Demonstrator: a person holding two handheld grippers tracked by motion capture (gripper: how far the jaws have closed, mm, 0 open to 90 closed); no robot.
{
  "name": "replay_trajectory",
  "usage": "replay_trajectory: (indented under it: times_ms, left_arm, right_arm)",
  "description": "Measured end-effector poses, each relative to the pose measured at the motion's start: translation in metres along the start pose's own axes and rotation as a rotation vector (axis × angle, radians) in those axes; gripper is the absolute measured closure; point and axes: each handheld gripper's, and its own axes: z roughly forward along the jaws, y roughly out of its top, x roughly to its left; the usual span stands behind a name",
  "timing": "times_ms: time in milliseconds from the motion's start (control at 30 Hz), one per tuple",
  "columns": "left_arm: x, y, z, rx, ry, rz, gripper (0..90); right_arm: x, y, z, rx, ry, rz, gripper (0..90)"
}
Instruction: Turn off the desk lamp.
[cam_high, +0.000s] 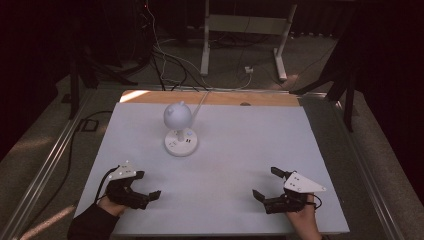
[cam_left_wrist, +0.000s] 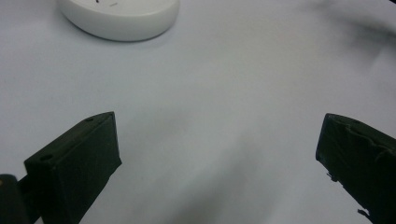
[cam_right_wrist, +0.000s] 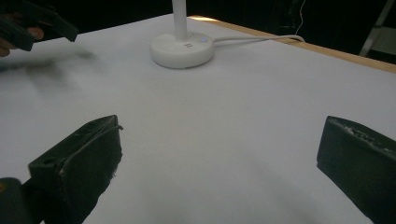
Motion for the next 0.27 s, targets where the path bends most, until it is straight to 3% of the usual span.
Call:
replay_trajectory:
  times_ms: [267]
  left_arm:
    - [-0.0017, -0.0080, 0.0009, 0.006, 0.001, -0.004, 0.4]
  right_arm:
    - [0.0002, 0.0002, 0.0003, 0.001, 0.000, -0.003, 0.0]
